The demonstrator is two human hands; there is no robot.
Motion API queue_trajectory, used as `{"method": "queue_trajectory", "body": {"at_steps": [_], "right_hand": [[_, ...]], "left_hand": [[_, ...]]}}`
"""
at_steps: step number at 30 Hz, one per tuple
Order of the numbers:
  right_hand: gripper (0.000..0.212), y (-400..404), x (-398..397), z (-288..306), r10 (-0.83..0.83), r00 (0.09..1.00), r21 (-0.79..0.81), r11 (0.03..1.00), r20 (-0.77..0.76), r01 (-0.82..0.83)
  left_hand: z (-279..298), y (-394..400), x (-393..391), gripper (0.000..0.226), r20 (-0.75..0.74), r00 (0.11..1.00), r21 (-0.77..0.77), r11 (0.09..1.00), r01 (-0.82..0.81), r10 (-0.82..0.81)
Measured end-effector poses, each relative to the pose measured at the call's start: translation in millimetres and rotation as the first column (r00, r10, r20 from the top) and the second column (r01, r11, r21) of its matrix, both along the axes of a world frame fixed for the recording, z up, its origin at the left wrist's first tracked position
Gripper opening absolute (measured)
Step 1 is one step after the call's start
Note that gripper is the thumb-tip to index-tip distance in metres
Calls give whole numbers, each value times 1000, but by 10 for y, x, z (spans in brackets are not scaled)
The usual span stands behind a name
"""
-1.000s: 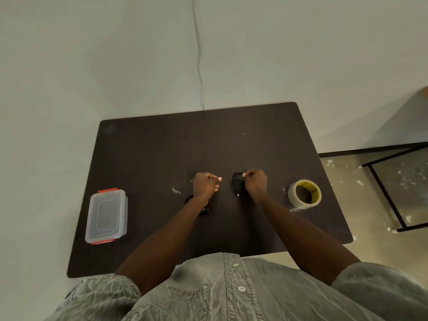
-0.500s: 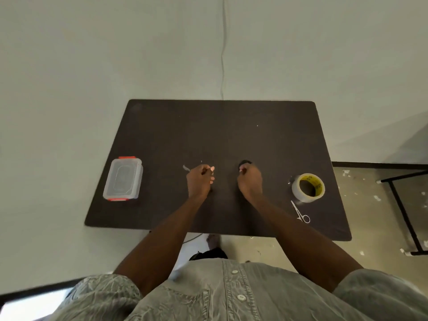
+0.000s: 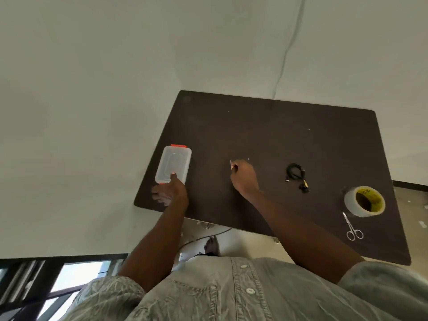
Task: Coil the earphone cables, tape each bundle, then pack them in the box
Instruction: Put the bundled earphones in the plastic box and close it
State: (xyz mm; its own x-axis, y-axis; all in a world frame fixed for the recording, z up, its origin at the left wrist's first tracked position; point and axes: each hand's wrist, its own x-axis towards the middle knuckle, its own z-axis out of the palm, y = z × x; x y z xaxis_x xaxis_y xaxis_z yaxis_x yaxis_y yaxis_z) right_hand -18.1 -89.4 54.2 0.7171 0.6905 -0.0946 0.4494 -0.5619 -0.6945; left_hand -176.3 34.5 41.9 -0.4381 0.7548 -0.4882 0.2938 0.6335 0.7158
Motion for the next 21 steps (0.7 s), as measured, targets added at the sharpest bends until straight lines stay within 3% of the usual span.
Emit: {"method": "queue_trajectory", "body": {"at_steps": [4, 8, 11, 13, 16, 19, 21], "right_hand": [[18, 473, -175, 17, -17, 1000, 1, 1000, -24, 17], [20, 625, -231, -33, -88, 994, -15, 996, -59, 87], [18, 597, -106, -48, -198, 976, 24, 979, -90, 201], [15, 556, 43, -10, -279, 945, 90, 951, -167, 297], [24, 428, 353, 99, -342, 882, 144, 904, -324, 403], [32, 214, 701, 145, -370, 857, 140, 886, -360, 441], [21, 70, 948, 93, -405, 843, 113, 876, -353, 468]], "left_hand": [[-115, 303, -216, 62, 251, 964, -50, 994, 99, -83], [-127, 520, -202, 49, 199, 964, 17, 984, 176, -176], [-97, 642, -7, 37, 134, 931, 127, 938, 323, -339], [-57, 707, 204, 29, 114, 865, 201, 864, 462, -489], [82, 710, 626, 27, 92, 697, 241, 695, 677, -711], [154, 636, 1075, 24, 132, 583, 217, 597, 773, -802], [147, 582, 1349, 21, 142, 551, 190, 569, 800, -822]]}}
